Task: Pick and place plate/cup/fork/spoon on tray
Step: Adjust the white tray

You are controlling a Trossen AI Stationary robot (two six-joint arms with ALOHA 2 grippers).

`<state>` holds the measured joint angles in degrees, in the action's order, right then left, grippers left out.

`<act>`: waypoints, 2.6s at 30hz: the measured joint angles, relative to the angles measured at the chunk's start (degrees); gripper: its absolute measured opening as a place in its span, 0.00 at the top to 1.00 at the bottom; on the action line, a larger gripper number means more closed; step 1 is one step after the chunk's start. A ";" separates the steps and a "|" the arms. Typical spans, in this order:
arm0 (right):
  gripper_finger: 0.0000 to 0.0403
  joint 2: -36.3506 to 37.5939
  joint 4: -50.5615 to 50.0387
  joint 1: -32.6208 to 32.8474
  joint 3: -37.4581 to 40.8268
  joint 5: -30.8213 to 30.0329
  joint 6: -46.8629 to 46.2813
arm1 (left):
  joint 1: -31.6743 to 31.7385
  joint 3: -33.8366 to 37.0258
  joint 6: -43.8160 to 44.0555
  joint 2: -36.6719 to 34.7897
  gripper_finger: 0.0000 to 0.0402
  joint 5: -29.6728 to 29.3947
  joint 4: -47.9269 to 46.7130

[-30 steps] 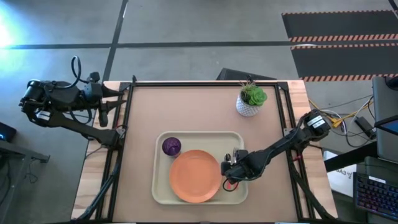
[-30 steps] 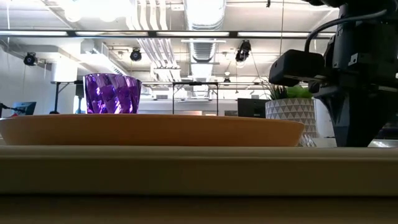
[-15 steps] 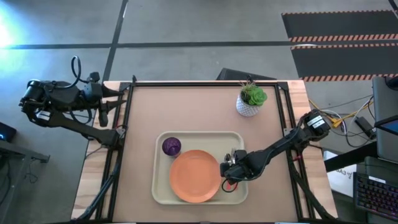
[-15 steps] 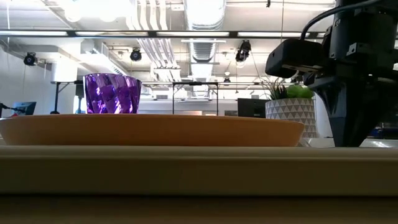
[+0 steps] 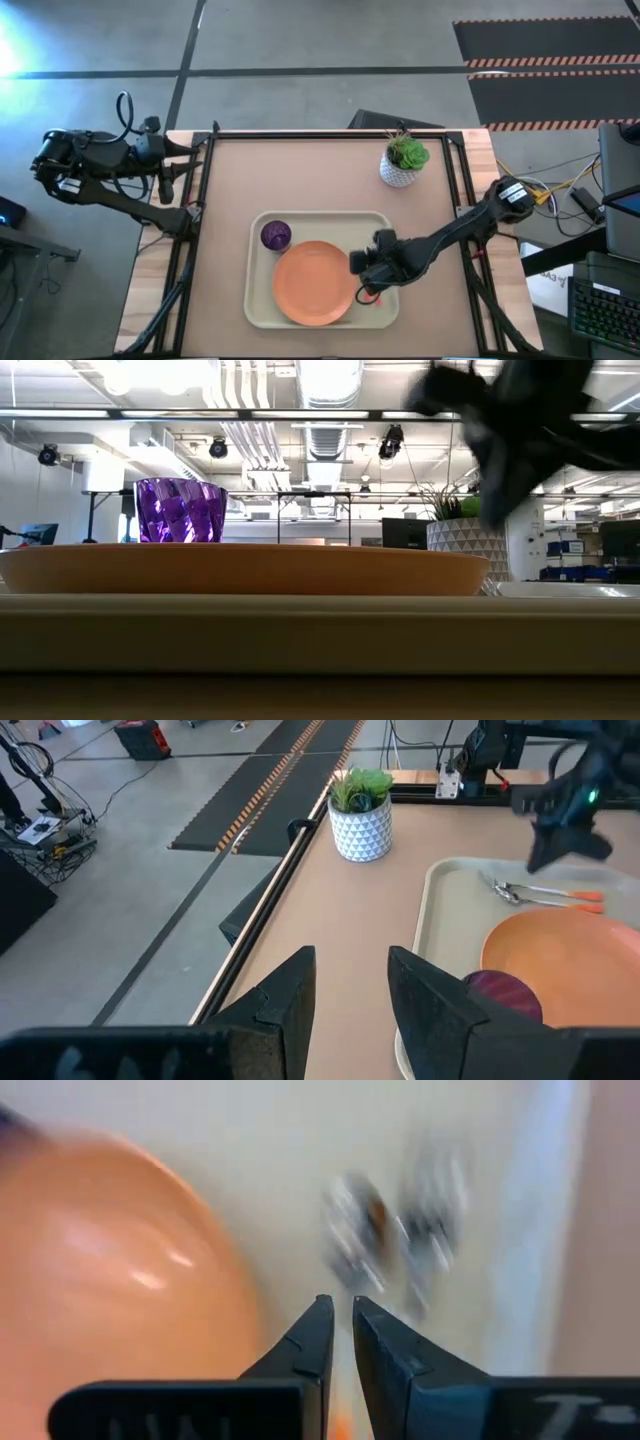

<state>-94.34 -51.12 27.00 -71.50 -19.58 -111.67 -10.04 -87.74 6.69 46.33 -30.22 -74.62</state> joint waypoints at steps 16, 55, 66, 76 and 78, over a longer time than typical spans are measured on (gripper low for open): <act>0.98 7.11 6.05 -16.57 -12.75 -7.74 65.78 | -0.01 0.00 0.34 2.91 0.72 -0.24 4.62; 0.98 -13.31 32.96 -39.69 2.58 42.29 90.44 | 0.00 0.00 7.96 4.87 0.72 -0.02 4.67; 0.98 -13.45 35.18 -46.00 2.56 41.90 93.14 | -0.01 0.00 8.01 4.89 0.72 -0.02 4.64; 0.98 -13.45 35.84 -48.60 2.56 41.94 94.96 | 0.00 0.00 8.05 4.78 0.72 -0.02 4.64; 0.98 -13.45 36.52 -48.97 2.56 41.17 94.81 | -0.02 0.00 8.04 4.74 0.72 -0.04 4.64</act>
<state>-107.79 -14.60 -21.96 -68.95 21.59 -16.85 -10.06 -87.74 14.73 51.07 -30.26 -69.97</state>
